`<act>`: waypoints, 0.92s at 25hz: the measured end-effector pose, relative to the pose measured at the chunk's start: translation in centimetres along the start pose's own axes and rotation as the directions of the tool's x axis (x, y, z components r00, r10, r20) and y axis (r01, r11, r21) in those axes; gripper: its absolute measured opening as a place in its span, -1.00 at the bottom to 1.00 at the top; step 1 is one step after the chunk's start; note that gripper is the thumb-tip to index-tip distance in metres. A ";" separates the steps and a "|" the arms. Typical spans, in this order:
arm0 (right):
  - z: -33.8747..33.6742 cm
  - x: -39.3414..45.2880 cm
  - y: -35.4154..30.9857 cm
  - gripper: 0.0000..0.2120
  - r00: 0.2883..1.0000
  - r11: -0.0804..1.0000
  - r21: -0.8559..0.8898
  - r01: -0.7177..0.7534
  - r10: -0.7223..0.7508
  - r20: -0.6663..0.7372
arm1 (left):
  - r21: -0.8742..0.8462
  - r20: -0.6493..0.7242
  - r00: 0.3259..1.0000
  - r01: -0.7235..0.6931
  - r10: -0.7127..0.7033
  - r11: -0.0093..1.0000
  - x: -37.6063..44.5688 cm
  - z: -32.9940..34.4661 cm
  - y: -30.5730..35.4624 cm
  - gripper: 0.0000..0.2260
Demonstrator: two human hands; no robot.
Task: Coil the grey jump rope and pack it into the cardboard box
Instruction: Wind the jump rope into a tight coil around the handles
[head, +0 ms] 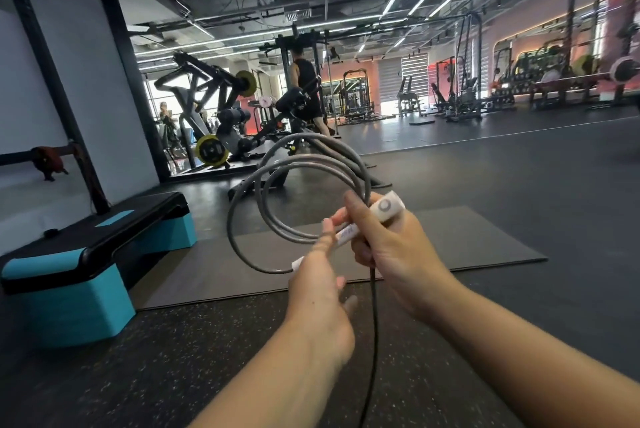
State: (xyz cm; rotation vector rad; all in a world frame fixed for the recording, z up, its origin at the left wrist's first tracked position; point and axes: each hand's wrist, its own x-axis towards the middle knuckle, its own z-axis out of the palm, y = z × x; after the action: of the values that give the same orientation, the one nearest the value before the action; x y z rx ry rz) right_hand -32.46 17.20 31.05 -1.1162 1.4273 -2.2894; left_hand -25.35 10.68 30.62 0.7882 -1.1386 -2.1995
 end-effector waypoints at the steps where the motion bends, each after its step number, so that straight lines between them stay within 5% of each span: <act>1: -0.2 0.4 -0.6 -0.52 1.000 0.996 -0.089 0.015 -0.012 0.027 | 0.031 -0.109 0.993 -0.031 0.034 0.999 0.1 -0.6 0.5 -0.36; 3: -1.0 1.2 -1.9 -0.59 0.995 0.955 -0.291 0.049 -0.022 0.093 | 0.263 -0.277 0.905 -0.252 0.323 0.931 -0.3 -1.7 1.8 -0.01; 4: -1.3 1.6 -2.7 -0.62 0.990 0.916 -0.394 0.072 -0.019 0.138 | 0.484 -0.197 0.791 -0.435 0.579 0.759 -0.6 -2.2 2.5 0.07; 5: -1.6 1.9 -3.4 -0.63 0.983 0.865 -0.493 0.093 0.000 0.186 | 0.671 0.030 0.584 -0.613 0.811 0.417 -0.8 -2.6 3.2 0.08; 6: -1.7 2.1 -3.9 -0.63 0.972 0.802 -0.587 0.106 0.041 0.232 | 0.729 0.345 0.316 -0.683 0.884 -0.040 -0.9 -2.8 4.2 0.04; 7: -1.8 2.4 -4.1 -0.63 0.959 0.733 -0.670 0.115 0.095 0.268 | 0.638 0.649 0.091 -0.606 0.756 -0.475 -0.7 -2.8 5.4 -0.04; 8: -1.7 2.6 -4.2 -0.66 0.944 0.668 -0.734 0.121 0.151 0.292 | 0.459 0.857 -0.003 -0.452 0.516 -0.765 -0.6 -2.4 6.5 -0.11; 9: -1.6 2.8 -4.4 -0.72 0.929 0.619 -0.775 0.129 0.197 0.313 | 0.283 0.957 0.024 -0.309 0.290 -0.908 -0.3 -1.8 7.5 -0.16; 12: -1.4 2.9 -5.5 -0.93 0.887 0.577 -0.806 0.135 0.292 0.357 | 0.070 0.980 0.197 -0.233 0.024 -0.970 0.5 -0.4 8.7 -0.39; 15: -1.4 3.1 -6.3 -0.91 0.878 0.567 -0.812 0.141 0.307 0.367 | 0.049 0.989 0.149 -0.242 0.013 -0.969 1.0 -0.7 9.1 -0.72; 17: -1.6 3.2 -6.1 -0.93 0.897 0.531 -0.833 0.157 0.277 0.345 | 0.121 0.980 0.185 -0.281 0.070 -0.952 1.2 -0.9 9.7 -0.93; 23: -2.2 1.8 -5.2 -0.76 0.858 0.464 -0.862 0.203 0.340 0.386 | 0.343 0.911 0.318 -0.227 0.263 -0.912 1.3 -2.4 8.1 -0.82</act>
State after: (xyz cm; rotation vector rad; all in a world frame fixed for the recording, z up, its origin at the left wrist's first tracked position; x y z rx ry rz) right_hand -34.27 20.33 35.79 -1.6740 2.3813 -0.8472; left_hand -23.06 4.48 35.99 0.0907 -2.3674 0.8447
